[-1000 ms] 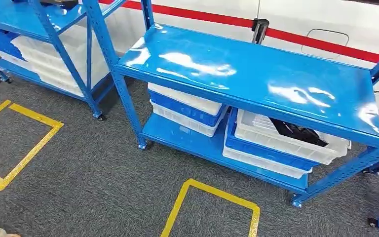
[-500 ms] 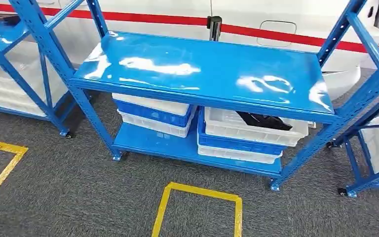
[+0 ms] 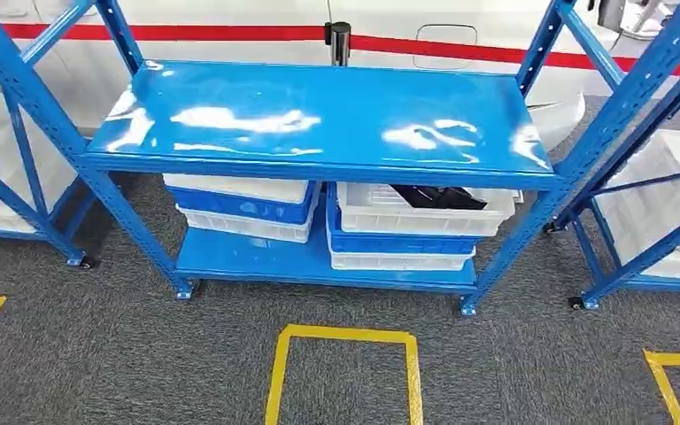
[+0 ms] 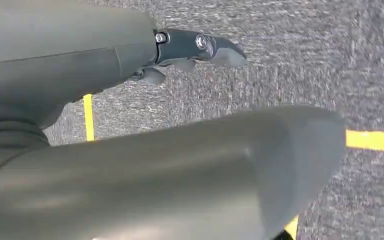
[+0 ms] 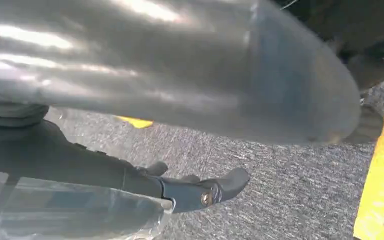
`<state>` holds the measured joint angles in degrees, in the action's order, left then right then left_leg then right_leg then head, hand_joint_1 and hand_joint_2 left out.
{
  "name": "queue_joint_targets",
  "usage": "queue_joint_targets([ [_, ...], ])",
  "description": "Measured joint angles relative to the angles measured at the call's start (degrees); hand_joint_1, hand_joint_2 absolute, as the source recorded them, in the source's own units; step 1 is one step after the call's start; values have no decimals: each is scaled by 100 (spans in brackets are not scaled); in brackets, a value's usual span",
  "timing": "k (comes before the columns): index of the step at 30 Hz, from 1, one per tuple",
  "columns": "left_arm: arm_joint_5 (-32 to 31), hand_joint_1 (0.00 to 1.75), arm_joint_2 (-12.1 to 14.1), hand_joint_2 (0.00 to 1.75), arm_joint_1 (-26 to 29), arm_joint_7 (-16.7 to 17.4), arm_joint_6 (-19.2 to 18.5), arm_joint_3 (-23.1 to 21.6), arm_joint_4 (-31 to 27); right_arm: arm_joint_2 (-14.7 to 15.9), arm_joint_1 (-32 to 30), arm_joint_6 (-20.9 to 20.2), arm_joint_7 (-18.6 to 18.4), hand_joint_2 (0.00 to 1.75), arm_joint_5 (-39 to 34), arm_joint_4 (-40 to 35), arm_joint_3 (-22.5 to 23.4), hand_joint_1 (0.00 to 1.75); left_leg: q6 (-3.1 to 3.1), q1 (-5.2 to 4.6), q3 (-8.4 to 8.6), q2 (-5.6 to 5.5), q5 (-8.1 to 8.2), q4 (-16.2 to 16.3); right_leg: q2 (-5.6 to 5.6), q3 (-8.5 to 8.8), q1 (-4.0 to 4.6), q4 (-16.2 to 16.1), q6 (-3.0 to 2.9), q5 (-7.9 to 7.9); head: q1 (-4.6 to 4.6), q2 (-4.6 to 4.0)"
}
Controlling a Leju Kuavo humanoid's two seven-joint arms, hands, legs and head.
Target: Take the parts from the cabinet and place them on the table.
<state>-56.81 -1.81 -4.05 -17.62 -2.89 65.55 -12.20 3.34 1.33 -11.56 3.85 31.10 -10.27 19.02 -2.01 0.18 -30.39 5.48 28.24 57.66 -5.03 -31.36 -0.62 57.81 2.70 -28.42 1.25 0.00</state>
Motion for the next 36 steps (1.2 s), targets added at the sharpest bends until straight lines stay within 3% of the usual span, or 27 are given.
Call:
queue_joint_targets([
  [4,0,0,0,0,-41,-4,0,0,0,-2,6,0,0,0,0,0,2,0,131,7,90,225,47,-18,253,-30,40,-39,-169,64,-17,0],
  [5,0,0,-2,0,-44,-4,0,0,0,-2,7,0,2,0,0,0,4,0,196,54,70,64,100,37,316,47,-93,-60,-232,109,-20,0],
  [6,0,0,-2,0,-44,-4,0,-2,0,-9,15,0,2,0,0,0,4,0,225,53,0,-268,282,228,370,25,-73,-60,-272,124,-46,0],
  [7,0,0,-2,0,-35,-4,2,0,0,-4,13,0,0,0,0,0,4,0,236,57,-154,-445,542,597,415,16,-68,-57,-309,142,-46,0],
  [9,0,0,4,0,2,-4,7,0,0,-7,17,0,0,0,2,0,4,0,256,57,-614,-551,983,1580,577,-12,-44,-52,-327,154,-48,0],
  [10,0,0,2,0,9,-4,7,2,2,-7,12,0,0,0,2,0,4,0,254,58,-745,-553,1007,1820,650,-13,-41,-50,-327,155,-48,0],
  [12,0,0,0,0,10,-4,7,0,4,-7,2,0,0,0,2,0,7,0,244,61,-725,-554,832,1723,740,-1,-41,-48,-326,155,-50,0],
  [17,0,0,0,0,10,-4,7,0,4,-7,1,0,0,0,2,0,7,0,242,62,-707,-554,792,1676,753,1,-41,-48,-326,155,-50,0],
  [18,0,0,0,0,8,-4,7,0,4,-7,-6,0,0,0,2,0,7,0,226,67,-499,-572,461,1200,844,24,-41,-47,-325,154,-50,0],
  [19,0,0,0,0,8,-4,7,0,4,-9,-6,0,0,0,2,0,7,0,214,69,-383,-589,318,947,881,34,-41,-47,-324,155,-50,0],
  [20,0,0,11,0,10,-4,9,2,4,-20,23,9,0,0,-11,0,11,0,123,87,6,-1018,12,13,1044,6,39,-6,-286,148,-55,0],
  [21,-2,0,4,0,-16,9,70,0,4,-22,-12,360,0,0,52,0,24,0,4,61,1,-825,-42,-60,1192,-120,24,-87,-128,220,-61,0],
  [22,-4,0,0,0,-18,11,85,0,4,-33,-7,455,-7,0,96,0,24,0,66,26,-15,-804,-37,-106,906,-58,32,-66,-146,206,-39,0],
  [23,-20,0,-9,0,-9,21,105,2,7,-20,4,511,-33,0,116,-2,24,0,136,39,-13,-818,-40,-99,902,-82,90,-113,-191,246,-6,0],
  [24,-24,0,-11,0,-9,31,116,0,7,-24,-9,555,-39,0,129,0,24,0,92,-1,-5,-783,-44,-101,907,-79,76,-123,-199,259,-11,0],
  [25,-26,0,-13,0,-17,35,122,2,7,-20,-11,608,-66,0,155,0,24,0,63,-23,-5,-771,-50,-94,911,-79,63,-124,-168,274,-46,0],
  [29,-26,0,-24,0,-27,101,171,4,7,-39,3,763,-96,0,299,0,24,0,36,-57,-7,-767,-60,-93,907,-77,36,-130,-161,278,-41,0],
  [30,-26,0,-26,175,-27,101,173,7,7,-44,7,767,-96,0,306,0,22,0,33,-60,-7,-768,-62,-92,906,-77,30,-130,-161,279,-39,0],
  [36,-26,0,-39,175,-27,105,199,22,7,-66,19,776,-76,0,387,0,17,0,19,-65,-5,-767,-54,-91,906,-83,12,-132,-159,279,-42,0],
])
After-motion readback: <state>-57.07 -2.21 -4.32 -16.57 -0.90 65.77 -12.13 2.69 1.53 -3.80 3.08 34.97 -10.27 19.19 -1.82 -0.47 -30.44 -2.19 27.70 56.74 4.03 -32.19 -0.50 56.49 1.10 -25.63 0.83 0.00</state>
